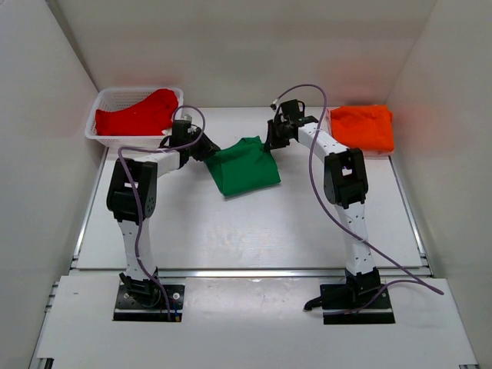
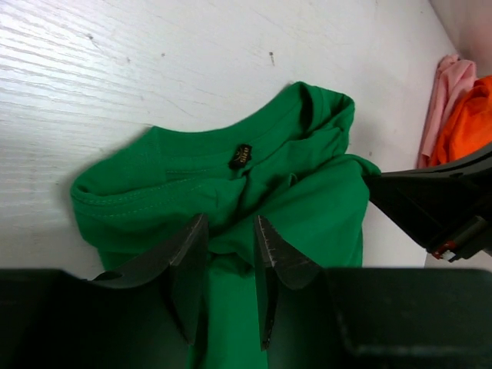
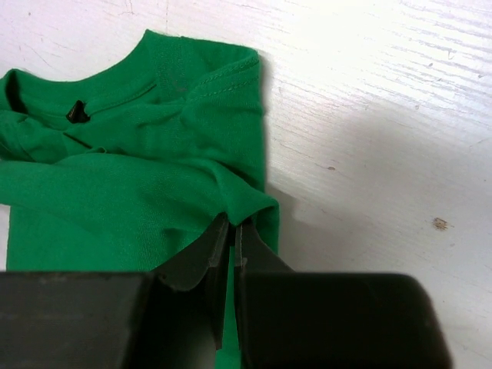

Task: Fold and stack the t-shirts
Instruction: Fold the long partially folded tshirt into a neat square

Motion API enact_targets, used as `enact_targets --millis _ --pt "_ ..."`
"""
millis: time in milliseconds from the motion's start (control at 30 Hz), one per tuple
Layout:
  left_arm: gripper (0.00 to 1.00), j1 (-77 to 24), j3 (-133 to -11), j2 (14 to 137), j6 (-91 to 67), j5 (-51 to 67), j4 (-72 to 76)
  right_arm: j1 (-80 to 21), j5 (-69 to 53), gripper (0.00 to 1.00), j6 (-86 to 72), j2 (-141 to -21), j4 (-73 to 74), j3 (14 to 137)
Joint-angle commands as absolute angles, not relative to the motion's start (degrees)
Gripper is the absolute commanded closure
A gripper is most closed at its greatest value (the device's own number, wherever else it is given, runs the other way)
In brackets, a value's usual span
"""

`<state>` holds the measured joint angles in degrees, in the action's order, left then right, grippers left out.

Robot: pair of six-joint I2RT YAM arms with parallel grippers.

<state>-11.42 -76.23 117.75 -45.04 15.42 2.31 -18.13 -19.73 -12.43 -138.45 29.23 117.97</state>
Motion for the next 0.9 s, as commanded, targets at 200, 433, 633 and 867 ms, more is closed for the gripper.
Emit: enact_targets --millis 200,433,633,867 --pt "0.55 -12.83 -75.14 116.27 -47.64 18.46 5.10 -18.28 -19.60 1.00 -11.42 -136.76 28.83 118.30" --pt "0.94 -13.71 -75.76 117.86 -50.53 19.95 8.17 -18.10 -19.08 1.00 -11.16 -136.23 28.74 117.69" --pt "1.00 -13.53 -73.14 113.48 -50.28 20.22 6.16 -19.50 -15.31 1.00 -8.62 -131.68 30.06 114.80" --pt "1.00 -13.18 -59.89 96.45 -47.29 18.55 1.67 -24.95 -11.52 1.00 -9.48 -109.73 23.13 89.70"
